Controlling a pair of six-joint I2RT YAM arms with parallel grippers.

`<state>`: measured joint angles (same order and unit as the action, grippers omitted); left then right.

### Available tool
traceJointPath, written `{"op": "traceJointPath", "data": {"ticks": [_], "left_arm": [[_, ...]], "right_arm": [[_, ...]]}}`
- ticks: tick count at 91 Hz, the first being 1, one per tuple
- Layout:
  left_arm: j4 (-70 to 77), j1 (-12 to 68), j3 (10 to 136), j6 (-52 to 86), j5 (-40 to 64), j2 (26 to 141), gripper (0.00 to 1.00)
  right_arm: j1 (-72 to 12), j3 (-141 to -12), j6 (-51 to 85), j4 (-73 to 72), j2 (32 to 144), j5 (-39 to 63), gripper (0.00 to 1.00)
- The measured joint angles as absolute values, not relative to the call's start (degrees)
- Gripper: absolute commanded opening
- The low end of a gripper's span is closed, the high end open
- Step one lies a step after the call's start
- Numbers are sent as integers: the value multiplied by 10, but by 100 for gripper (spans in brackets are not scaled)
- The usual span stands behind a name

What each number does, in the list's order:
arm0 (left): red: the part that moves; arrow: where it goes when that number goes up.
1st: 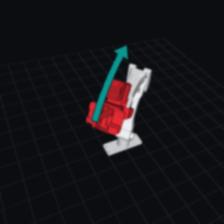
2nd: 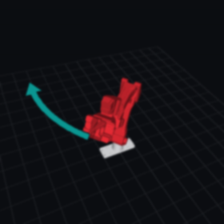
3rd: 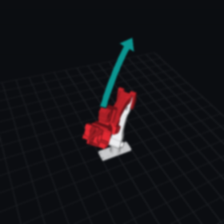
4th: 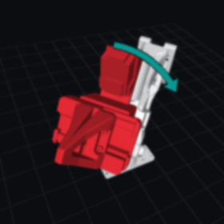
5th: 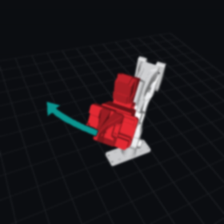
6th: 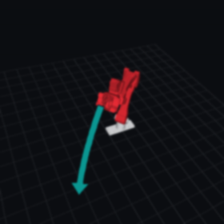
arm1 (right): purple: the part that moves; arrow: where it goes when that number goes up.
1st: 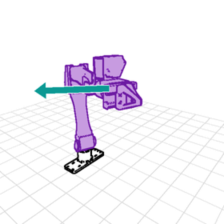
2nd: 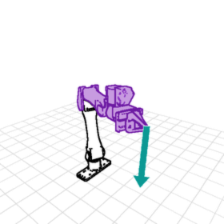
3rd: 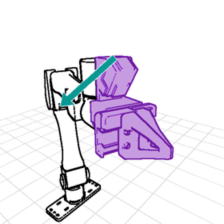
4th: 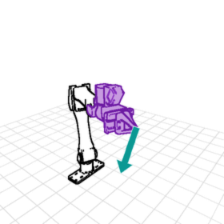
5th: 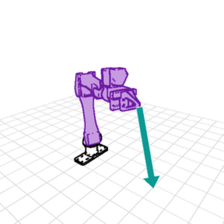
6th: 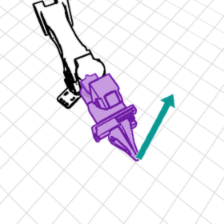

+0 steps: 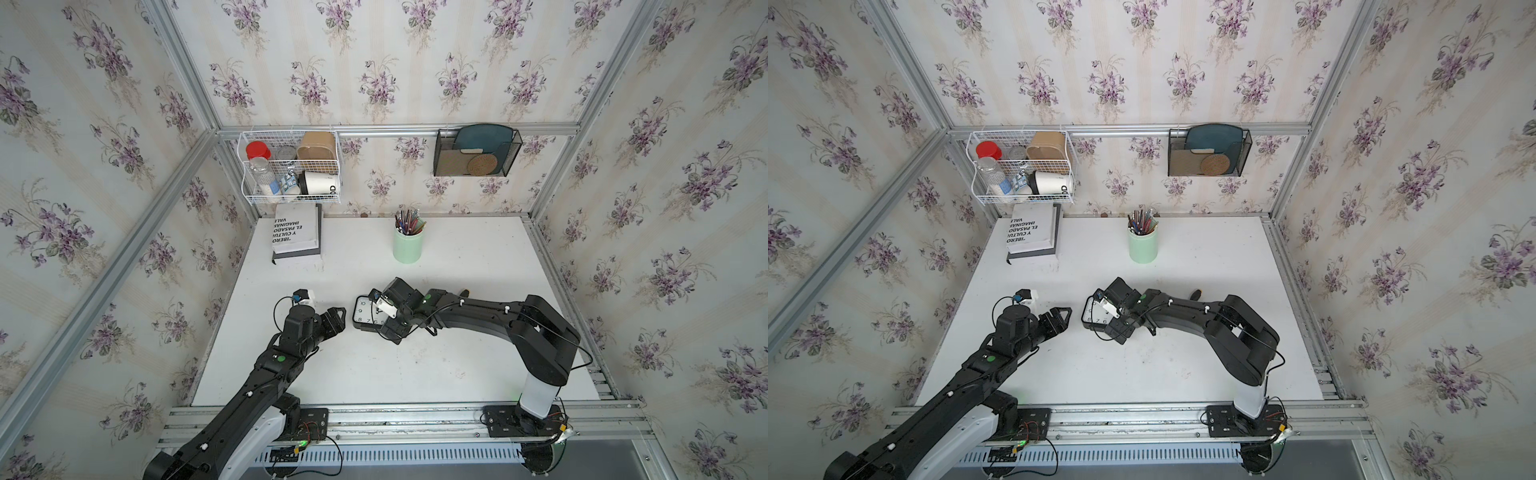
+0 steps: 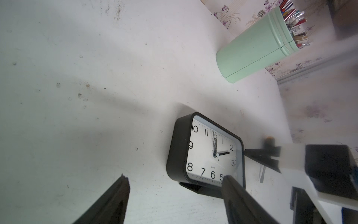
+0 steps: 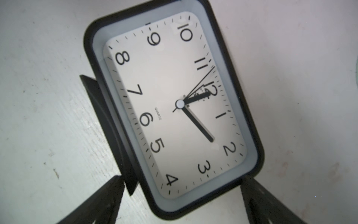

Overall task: Remove the battery from the alarm
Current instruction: Adjust the alarm at the center of the board.

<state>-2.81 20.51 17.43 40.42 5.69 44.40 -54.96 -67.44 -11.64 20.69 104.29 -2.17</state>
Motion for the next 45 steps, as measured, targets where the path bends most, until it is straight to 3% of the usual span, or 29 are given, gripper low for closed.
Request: {"op": "traceJointPath", "data": {"ticks": [45], "left_arm": [[-17, 205, 186, 408, 140, 491, 75]], "right_arm": [[-512, -651, -185, 190, 983, 62, 100]]}}
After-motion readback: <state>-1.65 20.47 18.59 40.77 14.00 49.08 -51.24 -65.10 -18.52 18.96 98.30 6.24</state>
